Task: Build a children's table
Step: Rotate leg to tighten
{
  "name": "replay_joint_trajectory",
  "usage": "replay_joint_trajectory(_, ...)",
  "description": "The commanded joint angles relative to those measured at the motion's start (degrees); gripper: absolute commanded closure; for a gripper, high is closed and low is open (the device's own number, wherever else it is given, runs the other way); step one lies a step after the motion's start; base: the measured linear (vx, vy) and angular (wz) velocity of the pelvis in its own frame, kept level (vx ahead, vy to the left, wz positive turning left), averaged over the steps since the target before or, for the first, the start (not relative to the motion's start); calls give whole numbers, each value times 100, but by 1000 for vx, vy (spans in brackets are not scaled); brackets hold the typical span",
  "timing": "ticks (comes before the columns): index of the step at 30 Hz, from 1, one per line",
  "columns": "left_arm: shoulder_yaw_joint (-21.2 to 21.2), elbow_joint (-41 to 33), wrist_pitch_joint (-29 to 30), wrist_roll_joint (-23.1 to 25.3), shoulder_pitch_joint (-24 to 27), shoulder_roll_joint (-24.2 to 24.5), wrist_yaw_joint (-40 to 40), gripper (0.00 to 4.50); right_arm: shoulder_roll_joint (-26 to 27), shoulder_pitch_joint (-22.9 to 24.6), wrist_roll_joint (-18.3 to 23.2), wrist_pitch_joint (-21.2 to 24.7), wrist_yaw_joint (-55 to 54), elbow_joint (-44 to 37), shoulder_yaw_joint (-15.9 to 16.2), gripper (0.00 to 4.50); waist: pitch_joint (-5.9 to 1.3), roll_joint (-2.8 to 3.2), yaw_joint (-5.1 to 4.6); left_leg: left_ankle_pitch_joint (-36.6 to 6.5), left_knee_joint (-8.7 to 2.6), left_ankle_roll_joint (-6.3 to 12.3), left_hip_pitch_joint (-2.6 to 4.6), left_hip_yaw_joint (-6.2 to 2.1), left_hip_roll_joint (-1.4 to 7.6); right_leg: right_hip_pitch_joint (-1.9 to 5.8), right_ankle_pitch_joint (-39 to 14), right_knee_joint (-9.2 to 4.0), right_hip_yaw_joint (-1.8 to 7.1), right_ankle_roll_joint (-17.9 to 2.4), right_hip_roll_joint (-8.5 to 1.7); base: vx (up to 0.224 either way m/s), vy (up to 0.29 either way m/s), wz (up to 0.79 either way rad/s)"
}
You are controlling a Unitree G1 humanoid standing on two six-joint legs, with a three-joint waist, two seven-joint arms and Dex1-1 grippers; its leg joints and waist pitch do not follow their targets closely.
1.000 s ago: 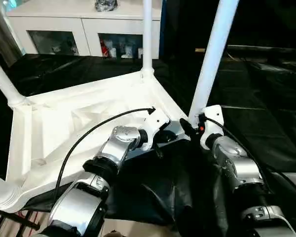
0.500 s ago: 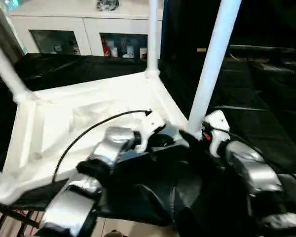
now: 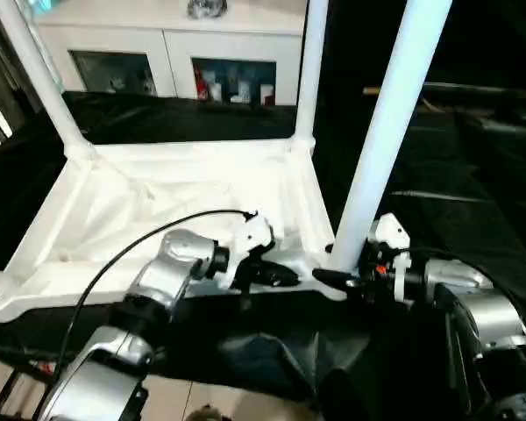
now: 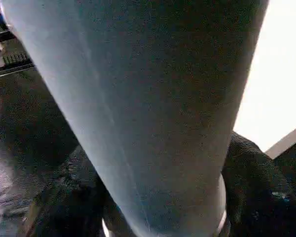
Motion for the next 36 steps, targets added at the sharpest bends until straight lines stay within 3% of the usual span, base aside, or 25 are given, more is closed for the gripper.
replay_joint_trajectory(1,-29,-328,-45,-381,-51,-116,-327,450,9,29,58,107,117,-161,108,170,-336,-128,-9,-1210,-404,409,30,-83,336,296,-1836,-446,306,-1078,-426,0,0,0)
replay_joint_trajectory(8,-36,-440,41,-375,-9,-160,-181,450,124,97,69,133,36,-211,155,185,-335,-135,-13,-1176,-400,402,33,-80,329,287,-1893,-455,305,-1037,-422,0,0,0)
replay_joint_trajectory(15,221,361,-146,5,-555,-774,1429,450,829,-205,-601,195,-1870,588,21,185,-328,-151,-115,-1302,-419,157,45,-103,286,278,-2171,-499,294,-915,-425,0,0,0)
replay_joint_trajectory(19,282,868,-165,144,-911,-1111,2183,450,1334,-408,-599,319,-2901,910,-273,186,-349,-151,-187,-1140,-398,227,24,-90,259,300,-1837,-478,299,-964,-410,0,0,0)
replay_joint_trajectory(21,327,1169,-211,204,-1108,-1284,2625,450,1610,-500,-581,363,-3343,957,-391,186,-355,-100,-179,-1063,-383,252,31,-90,257,298,-1659,-465,299,-1010,-404,0,0,0)
replay_joint_trajectory(23,361,1409,-289,257,-1246,-1390,2900,450,1772,-568,-652,300,-3578,1003,-392,186,-365,-120,-191,-1011,-384,246,28,-85,255,301,-1554,-455,298,-1018,-397,0,0,0)
replay_joint_trajectory(25,402,1688,-410,344,-1412,-1501,3305,450,1902,-636,-903,-77,-3795,1073,-239,186,-369,-116,-179,-1014,-377,271,41,-79,253,304,-1441,-458,293,-1056,-404,0,0,0)
replay_joint_trajectory(27,391,1718,-447,336,-1437,-1528,3253,450,1891,-680,-1024,-335,-3713,1191,-106,186,-358,-118,-171,-1084,-380,298,29,-79,256,319,-1482,-465,292,-1049,-410,0,0,0)
replay_joint_trajectory(29,361,1694,-499,311,-1422,-1510,3042,450,1909,-688,-753,-213,-3469,1144,-256,116,-357,-139,-165,-1073,-385,366,24,-83,265,331,-1486,-455,293,-1059,-411,0,0,0)
replay_joint_trajectory(32,317,1706,-622,310,-1395,-1447,2844,450,1779,-662,-732,-164,-3289,1051,-269,114,-354,-139,-166,-1134,-387,398,21,-88,272,335,-1576,-460,291,-1061,-417,0,0,0)
replay_joint_trajectory(33,286,1654,-651,304,-1347,-1395,2700,450,1653,-632,-818,-278,-3164,1017,-192,93,-355,-136,-164,-1117,-389,399,23,-91,274,332,-1571,-459,291,-1054,-416,0,0,0)
replay_joint_trajectory(36,201,1455,-713,252,-1174,-1186,2170,450,1269,-476,-680,-435,-2373,746,-114,93,-358,-161,-140,-999,-360,520,8,-73,273,350,-1304,-432,301,-1100,-423,0,0,0)
